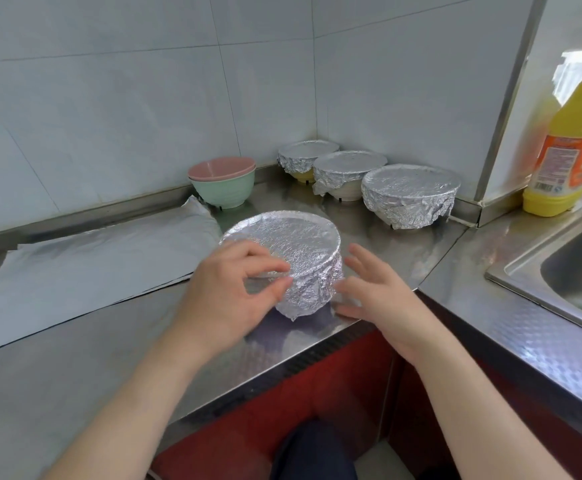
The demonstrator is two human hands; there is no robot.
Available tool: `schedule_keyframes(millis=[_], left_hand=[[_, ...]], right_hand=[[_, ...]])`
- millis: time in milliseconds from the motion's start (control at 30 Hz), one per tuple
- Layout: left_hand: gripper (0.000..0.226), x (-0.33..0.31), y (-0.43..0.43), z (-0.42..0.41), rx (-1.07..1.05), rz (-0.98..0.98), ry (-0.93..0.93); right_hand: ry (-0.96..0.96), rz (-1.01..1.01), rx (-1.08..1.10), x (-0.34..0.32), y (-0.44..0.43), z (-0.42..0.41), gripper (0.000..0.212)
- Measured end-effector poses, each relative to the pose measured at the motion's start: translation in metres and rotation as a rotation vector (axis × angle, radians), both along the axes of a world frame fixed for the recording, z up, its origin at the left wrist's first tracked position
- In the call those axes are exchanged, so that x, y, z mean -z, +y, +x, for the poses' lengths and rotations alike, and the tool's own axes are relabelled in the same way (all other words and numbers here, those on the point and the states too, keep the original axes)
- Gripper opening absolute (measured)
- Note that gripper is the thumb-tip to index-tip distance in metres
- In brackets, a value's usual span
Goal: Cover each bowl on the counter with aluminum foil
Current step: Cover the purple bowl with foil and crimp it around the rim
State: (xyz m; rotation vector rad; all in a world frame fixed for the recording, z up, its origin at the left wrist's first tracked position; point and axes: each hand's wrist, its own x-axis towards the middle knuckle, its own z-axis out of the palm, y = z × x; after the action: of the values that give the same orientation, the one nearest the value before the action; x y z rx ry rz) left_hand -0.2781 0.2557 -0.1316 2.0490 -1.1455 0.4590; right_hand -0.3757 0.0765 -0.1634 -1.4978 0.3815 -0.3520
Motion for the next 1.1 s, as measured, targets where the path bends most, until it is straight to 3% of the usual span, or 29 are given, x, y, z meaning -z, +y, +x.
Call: schedule_keyframes(millis=[100, 233, 433, 533, 633, 767, 900, 1033, 1100], left_hand=[[0.014, 0.016, -0.006, 0.001, 0.001, -0.061, -0.069], [0.012, 0.021, -0.015, -0.001, 0.026, -0.113, -0.085], [0.013, 0.025, -0.026, -0.004, -0.016, -0.136, -0.109], [0.012, 0.027, -0.030, -0.004, -0.036, -0.138, -0.119], [0.012, 0.028, -0.035, -0.007, -0.080, -0.147, -0.139], [0.029, 0.026, -0.047, -0.013, -0.174, -0.101, -0.149], [0.033, 0.018, -0.053, -0.016, -0.202, -0.006, -0.152], [0.023, -0.002, -0.032, 0.004, -0.200, -0.172, -0.120], [0.023, -0.012, -0.019, 0.032, -0.250, -0.264, 0.002]], right_hand=[[-0.086, -0.196, 0.021, 0.011, 0.014, 0.008, 0.036], [-0.079, -0.398, 0.311, 0.015, 0.022, 0.022, 0.022], [-0.071, -0.435, 0.579, 0.011, 0.034, 0.030, 0.017], [-0.054, -0.517, 0.586, 0.010, 0.037, 0.034, 0.022], [0.001, -0.545, 0.454, 0.010, 0.040, 0.033, 0.023], [-0.081, -0.281, 0.325, 0.009, 0.048, 0.033, 0.031], [-0.121, -0.021, 0.368, 0.013, 0.050, 0.040, 0.035], [-0.142, 0.123, 0.472, 0.008, 0.043, 0.041, 0.043], [-0.190, 0.227, 0.462, 0.003, 0.044, 0.043, 0.042]])
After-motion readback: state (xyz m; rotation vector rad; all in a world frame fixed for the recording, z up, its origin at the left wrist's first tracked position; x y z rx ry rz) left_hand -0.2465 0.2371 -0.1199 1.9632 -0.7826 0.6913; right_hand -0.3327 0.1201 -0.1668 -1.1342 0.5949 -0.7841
